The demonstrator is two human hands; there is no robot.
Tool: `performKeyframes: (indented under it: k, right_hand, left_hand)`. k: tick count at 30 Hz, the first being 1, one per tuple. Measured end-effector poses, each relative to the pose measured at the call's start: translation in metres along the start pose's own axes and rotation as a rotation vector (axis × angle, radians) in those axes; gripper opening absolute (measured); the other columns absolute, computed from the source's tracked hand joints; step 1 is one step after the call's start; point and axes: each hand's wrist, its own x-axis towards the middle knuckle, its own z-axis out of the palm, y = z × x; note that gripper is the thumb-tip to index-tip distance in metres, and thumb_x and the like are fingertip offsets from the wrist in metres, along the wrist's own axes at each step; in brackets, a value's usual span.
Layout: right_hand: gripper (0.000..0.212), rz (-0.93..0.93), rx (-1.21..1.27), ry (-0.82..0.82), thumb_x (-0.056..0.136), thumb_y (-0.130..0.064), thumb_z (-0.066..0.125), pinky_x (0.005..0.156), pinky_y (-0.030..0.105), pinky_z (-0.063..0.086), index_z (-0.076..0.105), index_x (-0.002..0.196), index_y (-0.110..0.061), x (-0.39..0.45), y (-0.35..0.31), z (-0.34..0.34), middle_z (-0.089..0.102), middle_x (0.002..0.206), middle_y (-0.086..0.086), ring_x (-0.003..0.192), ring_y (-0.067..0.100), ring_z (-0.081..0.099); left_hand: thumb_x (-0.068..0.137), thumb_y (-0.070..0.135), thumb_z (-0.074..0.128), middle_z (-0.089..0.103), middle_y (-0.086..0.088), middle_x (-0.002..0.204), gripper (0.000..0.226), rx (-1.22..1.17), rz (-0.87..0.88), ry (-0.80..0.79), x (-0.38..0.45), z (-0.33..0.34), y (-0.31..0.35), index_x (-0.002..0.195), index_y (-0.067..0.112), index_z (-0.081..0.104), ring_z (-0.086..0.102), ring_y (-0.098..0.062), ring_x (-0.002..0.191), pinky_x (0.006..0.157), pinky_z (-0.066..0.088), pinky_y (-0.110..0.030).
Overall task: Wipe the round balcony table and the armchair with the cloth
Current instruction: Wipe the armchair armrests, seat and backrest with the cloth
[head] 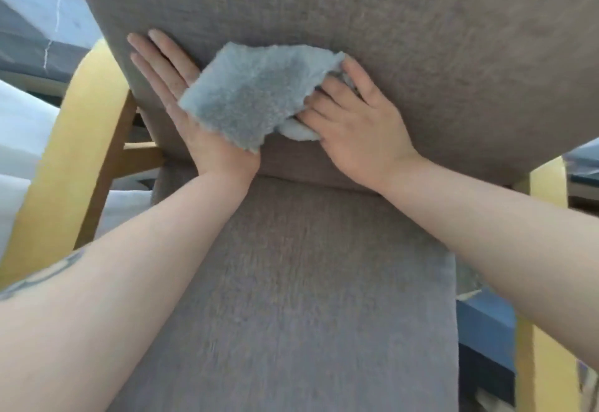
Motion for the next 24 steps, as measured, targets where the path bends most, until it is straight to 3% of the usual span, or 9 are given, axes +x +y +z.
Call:
performKeyframes:
  k: [3,5,8,12,16,18,21,22,24]
  right_hand:
    - [0.020,0.391,-0.081,0.099,0.092,-0.024,0.057,0.107,0.058,0.027,0.064,0.106,-0.011,-0.019,0.043,-0.032,0.067,0.104,0.009,0.115,0.028,0.042]
    - [0.035,0.724,-0.113,0.214,0.092,-0.029,0.059,0.106,0.060,0.027,0.063,0.117,-0.006,-0.011,0.046,-0.042,0.063,0.120,0.018,0.121,0.039,0.045]
    - [0.053,1.033,0.032,0.230,0.092,-0.029,0.056,0.111,0.060,0.020,0.046,0.135,0.001,-0.001,0.006,-0.030,0.047,0.139,0.026,0.132,0.042,0.032]
    - [0.048,1.088,0.067,0.134,0.092,-0.029,0.049,0.111,0.058,0.019,0.045,0.132,-0.003,-0.042,0.002,-0.019,0.054,0.133,0.021,0.130,0.038,0.035]
    - [0.056,1.672,0.074,0.610,0.094,-0.023,0.048,0.112,0.057,0.019,0.041,0.131,0.018,-0.027,0.065,-0.038,0.042,0.137,0.036,0.132,0.051,0.035]
    - [0.056,1.521,0.123,0.560,0.093,-0.025,0.045,0.113,0.059,0.018,0.043,0.130,0.016,-0.012,0.047,-0.032,0.043,0.135,0.037,0.131,0.052,0.033]
    - [0.050,1.156,0.204,0.199,0.091,-0.028,0.046,0.114,0.052,0.013,0.045,0.131,0.002,-0.047,-0.006,-0.019,0.053,0.131,0.027,0.129,0.042,0.031]
    - [0.051,1.190,0.208,0.166,0.092,-0.029,0.043,0.116,0.048,0.009,0.044,0.133,0.001,-0.068,0.000,-0.017,0.051,0.134,0.026,0.130,0.040,0.030]
    - [0.058,1.552,0.262,0.367,0.096,-0.031,0.036,0.118,0.050,0.012,0.037,0.139,0.007,-0.086,0.038,-0.017,0.040,0.143,0.029,0.136,0.042,0.027]
  left_hand:
    - [0.101,0.028,0.039,0.012,-0.045,0.145,0.067,-0.242,0.157,0.411,-0.023,-0.026,0.064,0.141,-0.020,0.016,0.010,-0.054,0.139,0.119,0.002,-0.043]
    - [0.097,0.013,0.050,0.015,-0.049,0.142,0.063,-0.281,0.176,0.501,-0.028,-0.035,0.098,0.137,-0.025,0.019,0.014,-0.058,0.136,0.118,0.005,-0.042]
    - [0.099,0.021,0.041,0.022,-0.046,0.142,0.058,-0.238,0.304,0.532,-0.019,-0.051,0.133,0.138,-0.020,0.026,0.020,-0.057,0.136,0.117,0.010,-0.045]
    - [0.101,0.037,0.017,0.031,-0.041,0.140,0.067,-0.129,0.492,0.559,0.008,-0.058,0.144,0.138,-0.016,0.033,0.028,-0.058,0.132,0.110,0.019,-0.065]
    - [0.101,0.041,0.010,0.030,-0.036,0.144,0.070,-0.066,0.499,0.496,0.004,-0.045,0.139,0.142,-0.012,0.030,0.027,-0.053,0.135,0.108,0.020,-0.065]
    - [0.102,0.040,0.017,0.027,-0.038,0.145,0.066,-0.043,0.532,0.435,-0.016,-0.033,0.149,0.143,-0.010,0.027,0.024,-0.054,0.136,0.112,0.015,-0.063]
    - [0.102,0.037,0.032,0.024,-0.042,0.144,0.062,0.029,0.606,0.376,-0.036,-0.017,0.153,0.146,-0.007,0.024,0.021,-0.058,0.135,0.114,0.012,-0.058]
    - [0.102,0.036,0.034,0.024,-0.043,0.143,0.062,0.039,0.631,0.366,-0.038,-0.015,0.152,0.146,-0.007,0.023,0.021,-0.059,0.134,0.113,0.012,-0.058]
    - [0.101,0.035,0.034,0.022,-0.045,0.142,0.063,0.042,0.647,0.360,-0.038,-0.015,0.151,0.145,-0.008,0.022,0.020,-0.060,0.133,0.113,0.012,-0.060]
